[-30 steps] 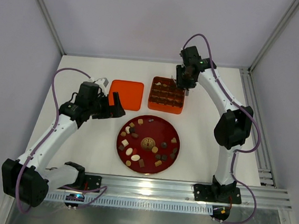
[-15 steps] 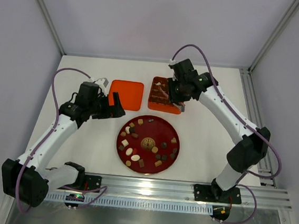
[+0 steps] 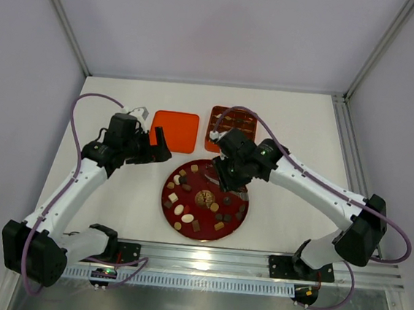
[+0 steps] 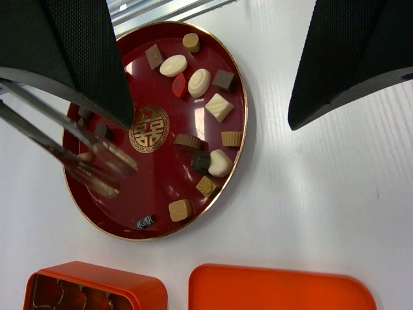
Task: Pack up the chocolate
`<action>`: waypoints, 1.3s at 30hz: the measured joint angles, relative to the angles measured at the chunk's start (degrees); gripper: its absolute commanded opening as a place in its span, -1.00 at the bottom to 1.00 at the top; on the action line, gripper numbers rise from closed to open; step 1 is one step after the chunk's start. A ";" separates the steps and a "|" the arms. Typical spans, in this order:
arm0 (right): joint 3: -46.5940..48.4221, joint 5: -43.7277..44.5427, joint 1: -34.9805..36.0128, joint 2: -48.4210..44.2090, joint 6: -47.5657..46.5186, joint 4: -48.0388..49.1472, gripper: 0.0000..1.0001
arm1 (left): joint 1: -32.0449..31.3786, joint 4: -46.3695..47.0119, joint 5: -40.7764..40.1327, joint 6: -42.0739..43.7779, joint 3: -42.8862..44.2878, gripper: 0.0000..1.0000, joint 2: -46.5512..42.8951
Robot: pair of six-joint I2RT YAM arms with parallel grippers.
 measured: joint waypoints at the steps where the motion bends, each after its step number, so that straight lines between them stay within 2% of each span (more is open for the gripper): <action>1: -0.52 -0.07 0.83 -0.11 0.35 -0.31 -0.15 | 0.00 0.00 -0.13 0.00 0.00 1.00 0.00; 13: -2.67 0.44 6.29 -6.40 3.58 -7.78 -0.14 | 0.00 -0.07 -0.37 0.00 0.00 0.99 -0.02; 20: -2.73 0.63 7.91 -6.51 3.54 -11.72 -0.04 | 0.00 -0.04 -0.37 0.00 0.00 0.99 -0.02; 39: -4.46 0.35 9.79 -4.02 3.13 -12.09 -0.04 | 0.00 -0.07 -0.37 0.02 0.00 0.99 0.00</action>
